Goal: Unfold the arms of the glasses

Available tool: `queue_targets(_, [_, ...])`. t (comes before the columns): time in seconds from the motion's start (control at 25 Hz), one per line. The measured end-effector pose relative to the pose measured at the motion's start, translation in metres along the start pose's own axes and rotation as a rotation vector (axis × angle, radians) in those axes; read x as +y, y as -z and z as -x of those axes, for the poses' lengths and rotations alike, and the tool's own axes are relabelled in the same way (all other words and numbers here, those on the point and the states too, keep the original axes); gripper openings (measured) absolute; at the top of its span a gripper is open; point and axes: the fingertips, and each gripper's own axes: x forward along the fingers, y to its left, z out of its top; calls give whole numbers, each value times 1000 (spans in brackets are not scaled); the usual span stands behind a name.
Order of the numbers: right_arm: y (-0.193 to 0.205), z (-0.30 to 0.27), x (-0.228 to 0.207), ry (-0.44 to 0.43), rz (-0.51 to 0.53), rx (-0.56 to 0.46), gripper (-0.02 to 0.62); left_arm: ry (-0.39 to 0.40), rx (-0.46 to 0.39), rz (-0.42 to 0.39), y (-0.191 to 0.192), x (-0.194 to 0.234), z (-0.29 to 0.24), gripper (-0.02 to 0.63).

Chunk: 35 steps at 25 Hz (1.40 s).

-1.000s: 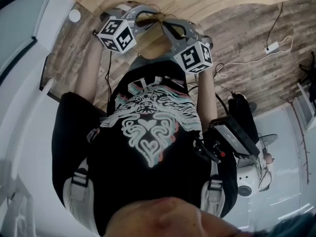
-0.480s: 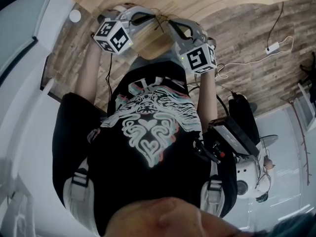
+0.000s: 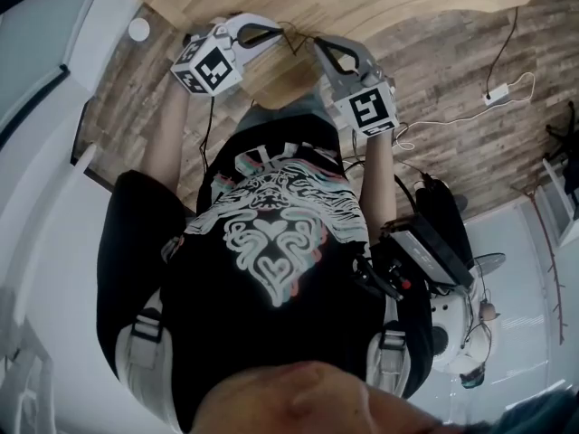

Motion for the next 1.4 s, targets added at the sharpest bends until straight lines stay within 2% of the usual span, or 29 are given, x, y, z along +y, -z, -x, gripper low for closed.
queue_targets(0.2, [2, 1, -3, -5, -49, -24, 0, 10, -60, 76, -11, 5, 2, -11])
queue_targets(0.6, [8, 3, -17, -12, -235, -74, 0, -12, -180, 404, -3, 22, 11, -11])
queue_targets(0.68, [11, 4, -22, -14, -304, -102, 0, -15, -200, 488, 0, 27, 12, -11])
queue_targets(0.84, [17, 3, -34, -14, -470, -146, 0, 42, -208, 744, 10, 31, 7, -11])
queue_targets(1.0, [20, 1, -44, -14, -597, -172, 0, 62, -259, 910, 13, 38, 9, -11])
queue_targets(1.12, [24, 1, -48, -16, -659, -190, 0, 65, -298, 991, 13, 43, 11, -11])
queue_targets(1.4, [31, 2, -56, -3, -749, -220, 0, 63, -312, 1120, 18, 49, 7, -11])
